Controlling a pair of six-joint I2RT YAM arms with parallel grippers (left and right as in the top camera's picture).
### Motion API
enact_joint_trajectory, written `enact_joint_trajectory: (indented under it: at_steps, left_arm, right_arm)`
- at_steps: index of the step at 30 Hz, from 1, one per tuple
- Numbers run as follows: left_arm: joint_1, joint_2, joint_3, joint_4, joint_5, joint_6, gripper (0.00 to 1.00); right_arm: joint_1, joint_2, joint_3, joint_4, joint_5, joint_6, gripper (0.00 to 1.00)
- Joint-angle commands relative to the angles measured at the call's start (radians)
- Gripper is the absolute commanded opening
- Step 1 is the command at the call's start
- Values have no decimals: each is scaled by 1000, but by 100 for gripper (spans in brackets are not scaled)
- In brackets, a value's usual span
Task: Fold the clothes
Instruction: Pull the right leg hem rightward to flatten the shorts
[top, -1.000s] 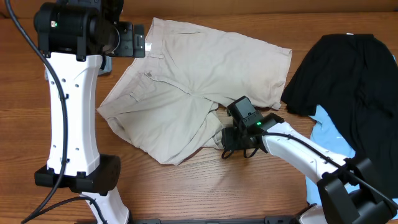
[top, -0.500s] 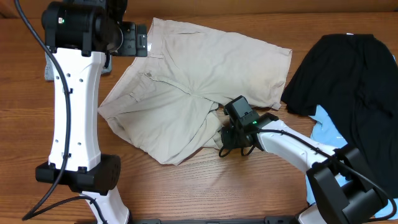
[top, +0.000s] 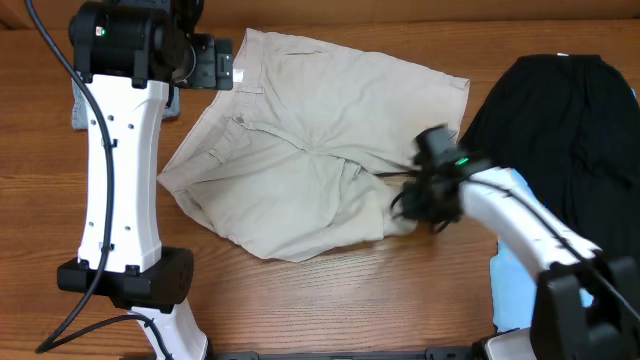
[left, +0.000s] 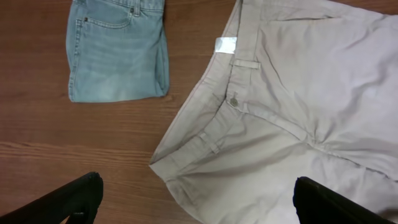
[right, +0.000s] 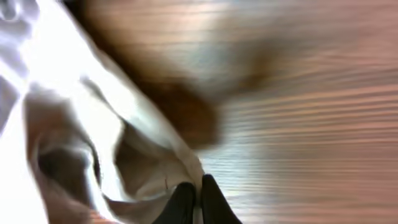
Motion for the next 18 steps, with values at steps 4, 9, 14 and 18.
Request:
enact_joint_trajectory:
  at_steps: [4,9,14,18]
  left_arm:
    - [42,14,-6,1,-13,14,100]
    - [52,14,-6,2,-13,19,100]
    - [52,14,-6,2,-13,24,100]
    - [52,10,2,2,-13,28,100]
  right_arm:
    - [-208,-36,118,-100,17,-103,4]
    - [-328,-36,119,-106,-39,-103,18]
    - [-386,-38,138,-117,-162,-125,72]
    - [-385,-68,192,-146,-216,-125,76]
